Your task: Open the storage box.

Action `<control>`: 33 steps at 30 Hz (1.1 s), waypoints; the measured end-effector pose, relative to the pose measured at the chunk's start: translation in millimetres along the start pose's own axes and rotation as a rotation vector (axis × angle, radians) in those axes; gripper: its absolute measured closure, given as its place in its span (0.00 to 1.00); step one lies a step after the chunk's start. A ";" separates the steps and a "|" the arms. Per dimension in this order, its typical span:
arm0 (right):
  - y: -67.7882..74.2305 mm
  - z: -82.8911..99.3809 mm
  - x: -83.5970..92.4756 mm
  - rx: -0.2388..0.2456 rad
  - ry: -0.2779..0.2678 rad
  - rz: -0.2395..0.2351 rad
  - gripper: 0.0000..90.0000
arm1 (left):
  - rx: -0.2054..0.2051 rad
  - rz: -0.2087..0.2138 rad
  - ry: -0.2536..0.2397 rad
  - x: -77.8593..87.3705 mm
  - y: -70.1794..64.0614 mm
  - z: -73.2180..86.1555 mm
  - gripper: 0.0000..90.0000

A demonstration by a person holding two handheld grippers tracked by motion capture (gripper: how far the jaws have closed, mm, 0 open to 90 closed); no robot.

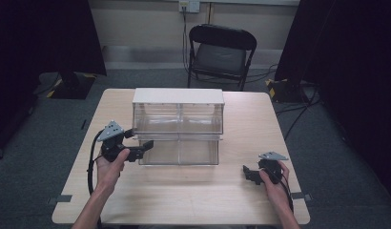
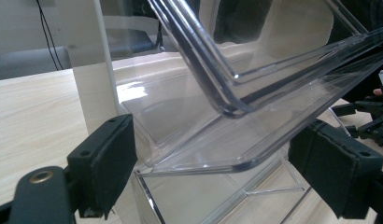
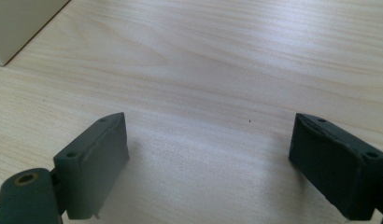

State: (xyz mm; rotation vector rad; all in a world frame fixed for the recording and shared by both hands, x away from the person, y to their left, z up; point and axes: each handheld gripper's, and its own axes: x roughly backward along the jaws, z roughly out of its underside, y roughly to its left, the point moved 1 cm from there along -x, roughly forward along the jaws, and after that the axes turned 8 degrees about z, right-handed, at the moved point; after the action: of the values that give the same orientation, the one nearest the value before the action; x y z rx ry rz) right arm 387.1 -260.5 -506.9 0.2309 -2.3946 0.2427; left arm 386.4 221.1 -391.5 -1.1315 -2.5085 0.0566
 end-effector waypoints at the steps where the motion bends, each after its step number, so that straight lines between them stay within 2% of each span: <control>1: 0.0 0.0 0.0 0.000 0.000 0.000 0.12 | 0.001 0.004 -0.002 -0.1 0.3 0.1 0.17; 33: 0.0 0.0 0.0 0.000 0.000 0.000 0.12 | -0.009 0.000 0.002 0.9 -1.3 -1.6 0.17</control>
State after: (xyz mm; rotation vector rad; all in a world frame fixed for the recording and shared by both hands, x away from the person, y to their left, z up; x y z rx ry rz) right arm 387.1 -260.5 -506.9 0.2308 -2.3950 0.2427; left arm 385.5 220.6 -389.5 -1.1339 -2.5093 0.0445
